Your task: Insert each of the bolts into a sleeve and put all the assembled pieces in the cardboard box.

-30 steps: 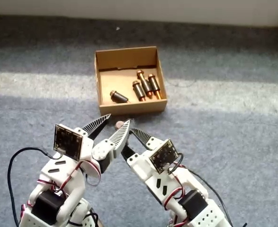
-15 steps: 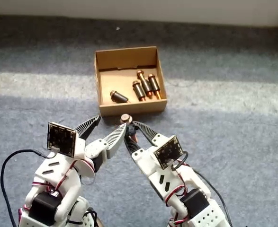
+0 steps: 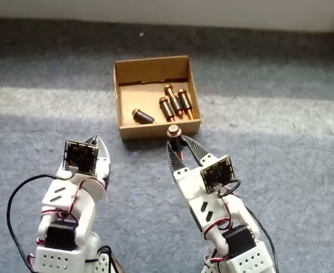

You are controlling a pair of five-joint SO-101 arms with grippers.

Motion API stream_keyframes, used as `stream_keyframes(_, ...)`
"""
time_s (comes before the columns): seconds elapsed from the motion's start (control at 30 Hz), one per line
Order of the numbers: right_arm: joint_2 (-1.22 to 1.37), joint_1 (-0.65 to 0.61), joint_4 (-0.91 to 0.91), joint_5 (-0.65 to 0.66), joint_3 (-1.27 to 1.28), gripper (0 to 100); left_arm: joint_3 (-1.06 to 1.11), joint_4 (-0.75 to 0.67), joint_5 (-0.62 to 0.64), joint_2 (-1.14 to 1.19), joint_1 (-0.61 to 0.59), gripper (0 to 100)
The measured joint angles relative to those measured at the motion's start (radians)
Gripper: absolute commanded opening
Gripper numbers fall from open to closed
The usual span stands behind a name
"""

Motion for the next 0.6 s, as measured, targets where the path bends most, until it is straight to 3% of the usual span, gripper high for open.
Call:
stream_keyframes(0.1,0.000,0.000,0.000,-0.003,0.000,0.5,0.084,-0.002,-0.071,0.000,-0.057,1)
stream_keyframes(0.27,0.000,0.029,0.000,-0.084,0.000,0.5,0.109,0.008,-0.086,0.002,-0.110,1)
stream_keyframes(0.6,0.000,0.064,0.000,-0.129,0.000,0.5,0.110,0.232,-0.086,0.000,-0.114,1)
